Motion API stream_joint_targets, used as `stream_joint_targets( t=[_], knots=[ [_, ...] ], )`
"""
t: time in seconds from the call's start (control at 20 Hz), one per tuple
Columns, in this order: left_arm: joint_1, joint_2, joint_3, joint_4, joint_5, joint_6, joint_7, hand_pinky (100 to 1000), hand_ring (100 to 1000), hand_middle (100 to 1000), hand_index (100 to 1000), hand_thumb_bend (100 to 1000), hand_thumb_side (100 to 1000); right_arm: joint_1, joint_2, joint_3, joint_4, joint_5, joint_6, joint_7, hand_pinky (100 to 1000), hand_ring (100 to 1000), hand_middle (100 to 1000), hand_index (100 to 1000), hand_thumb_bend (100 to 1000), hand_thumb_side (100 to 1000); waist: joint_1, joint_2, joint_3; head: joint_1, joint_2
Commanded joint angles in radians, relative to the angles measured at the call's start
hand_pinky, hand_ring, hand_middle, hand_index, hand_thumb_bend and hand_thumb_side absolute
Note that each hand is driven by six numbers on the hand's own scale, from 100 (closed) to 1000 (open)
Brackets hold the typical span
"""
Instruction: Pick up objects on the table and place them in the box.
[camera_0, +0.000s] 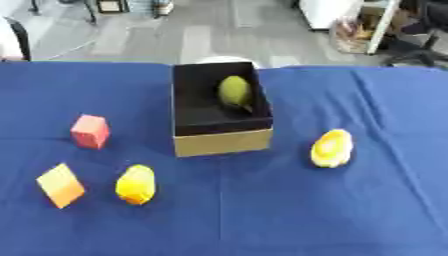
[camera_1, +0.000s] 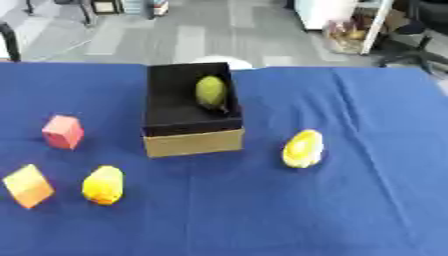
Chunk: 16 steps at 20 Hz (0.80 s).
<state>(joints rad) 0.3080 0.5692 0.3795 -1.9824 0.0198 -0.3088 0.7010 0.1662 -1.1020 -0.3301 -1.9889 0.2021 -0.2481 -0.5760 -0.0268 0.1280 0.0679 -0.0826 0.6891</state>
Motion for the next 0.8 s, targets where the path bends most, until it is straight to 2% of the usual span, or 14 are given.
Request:
stream_joint_targets(
  t=[0.05, 0.35, 0.5, 0.6, 0.8],
  knots=[
    [0.016, 0.045, 0.047, -0.018, 0.003, 0.04, 0.038, 883, 774, 712, 875, 100, 610, 0.014, -0.033, -0.046, -0.011, -0.016, 0.019, -0.013, 863, 871, 802, 859, 100, 100, 0.003, -0.017, 0.001, -0.009, 0.01],
    [0.044, 0.039, 0.099, -0.018, 0.024, 0.086, 0.107, 876, 764, 706, 880, 100, 625, 0.062, -0.012, -0.086, -0.011, 0.029, 0.099, -0.059, 857, 865, 785, 851, 100, 100, -0.001, -0.036, 0.005, -0.017, 0.007],
    [0.039, 0.042, 0.096, -0.018, 0.033, 0.084, 0.113, 869, 752, 693, 873, 100, 629, 0.057, -0.013, -0.078, -0.011, 0.036, 0.1, -0.064, 853, 859, 772, 842, 100, 100, -0.003, -0.036, 0.009, -0.017, 0.009],
    [0.03, 0.043, 0.082, -0.018, 0.036, 0.065, 0.096, 864, 742, 680, 871, 100, 629, 0.039, -0.024, -0.059, -0.011, 0.038, 0.094, -0.04, 851, 857, 767, 839, 167, 100, -0.005, -0.03, 0.013, -0.017, 0.017],
    [0.005, 0.024, 0.034, -0.018, 0.024, 0.015, 0.018, 856, 723, 656, 859, 100, 623, -0.016, -0.044, -0.004, -0.011, 0.043, 0.067, 0.066, 849, 854, 757, 828, 153, 100, -0.01, 0.004, 0.018, -0.01, 0.049]
  ],
)
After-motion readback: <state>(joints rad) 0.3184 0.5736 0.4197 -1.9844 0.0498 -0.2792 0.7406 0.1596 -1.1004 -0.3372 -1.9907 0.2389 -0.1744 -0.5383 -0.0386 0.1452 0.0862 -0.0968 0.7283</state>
